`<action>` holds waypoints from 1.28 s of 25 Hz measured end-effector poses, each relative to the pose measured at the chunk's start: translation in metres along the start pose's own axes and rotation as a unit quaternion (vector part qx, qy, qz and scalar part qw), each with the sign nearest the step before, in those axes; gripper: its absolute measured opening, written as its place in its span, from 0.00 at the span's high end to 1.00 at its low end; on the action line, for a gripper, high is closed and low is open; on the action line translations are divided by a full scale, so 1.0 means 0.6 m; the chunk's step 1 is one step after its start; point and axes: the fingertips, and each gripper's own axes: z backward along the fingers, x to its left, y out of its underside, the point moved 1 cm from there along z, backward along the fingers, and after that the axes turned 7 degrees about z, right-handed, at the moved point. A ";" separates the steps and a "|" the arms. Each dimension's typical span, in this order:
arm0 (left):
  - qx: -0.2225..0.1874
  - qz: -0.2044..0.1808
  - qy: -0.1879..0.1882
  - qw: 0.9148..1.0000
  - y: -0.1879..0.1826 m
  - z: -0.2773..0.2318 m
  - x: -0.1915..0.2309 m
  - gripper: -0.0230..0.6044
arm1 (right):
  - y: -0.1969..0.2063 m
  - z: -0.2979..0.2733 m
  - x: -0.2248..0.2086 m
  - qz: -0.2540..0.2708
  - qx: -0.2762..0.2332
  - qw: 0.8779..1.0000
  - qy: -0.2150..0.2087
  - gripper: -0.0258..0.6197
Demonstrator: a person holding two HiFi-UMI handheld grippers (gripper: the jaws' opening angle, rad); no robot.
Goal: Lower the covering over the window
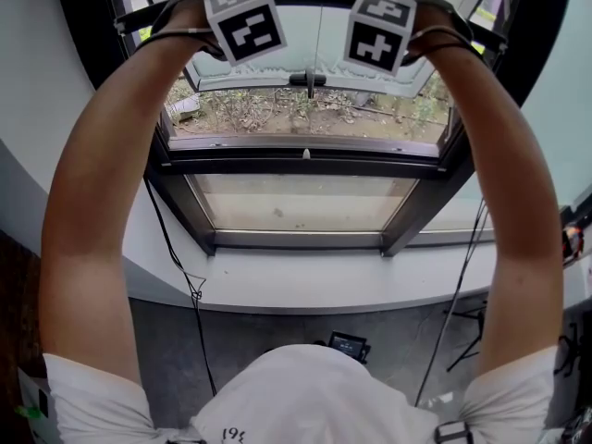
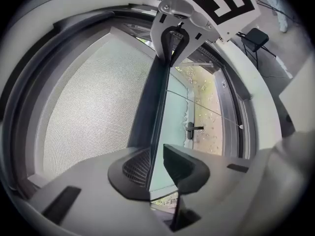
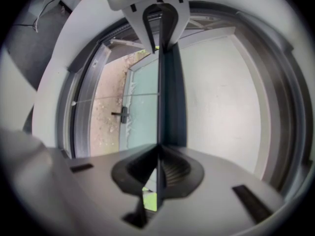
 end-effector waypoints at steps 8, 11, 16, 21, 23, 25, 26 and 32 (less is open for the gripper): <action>0.007 -0.005 0.016 1.000 0.009 -0.008 -0.031 0.82 | -0.002 -0.008 0.032 0.011 0.008 1.000 -0.022 0.90; 0.004 -0.002 0.020 1.000 0.010 -0.009 -0.036 0.82 | -0.004 -0.009 0.038 0.011 0.013 1.000 -0.025 0.90; 0.006 -0.008 0.037 0.999 0.022 -0.024 -0.073 0.82 | -0.008 -0.022 0.076 0.021 0.011 0.999 -0.041 0.90; 0.002 -0.001 0.046 0.999 0.029 -0.026 -0.092 0.82 | -0.012 -0.024 0.097 0.016 0.009 0.999 -0.051 0.89; 0.007 -0.005 0.056 0.998 0.036 -0.032 -0.112 0.82 | -0.015 -0.029 0.117 0.023 0.012 0.998 -0.062 0.89; 0.011 -0.011 0.065 0.998 0.045 -0.041 -0.135 0.82 | -0.019 -0.036 0.142 0.033 0.011 0.997 -0.070 0.89; 0.010 -0.011 0.067 0.998 0.049 -0.044 -0.143 0.82 | -0.020 -0.039 0.151 0.035 0.008 0.997 -0.071 0.89; 0.006 -0.008 0.062 0.998 0.050 -0.046 -0.150 0.82 | -0.020 -0.041 0.159 0.025 0.004 0.997 -0.068 0.89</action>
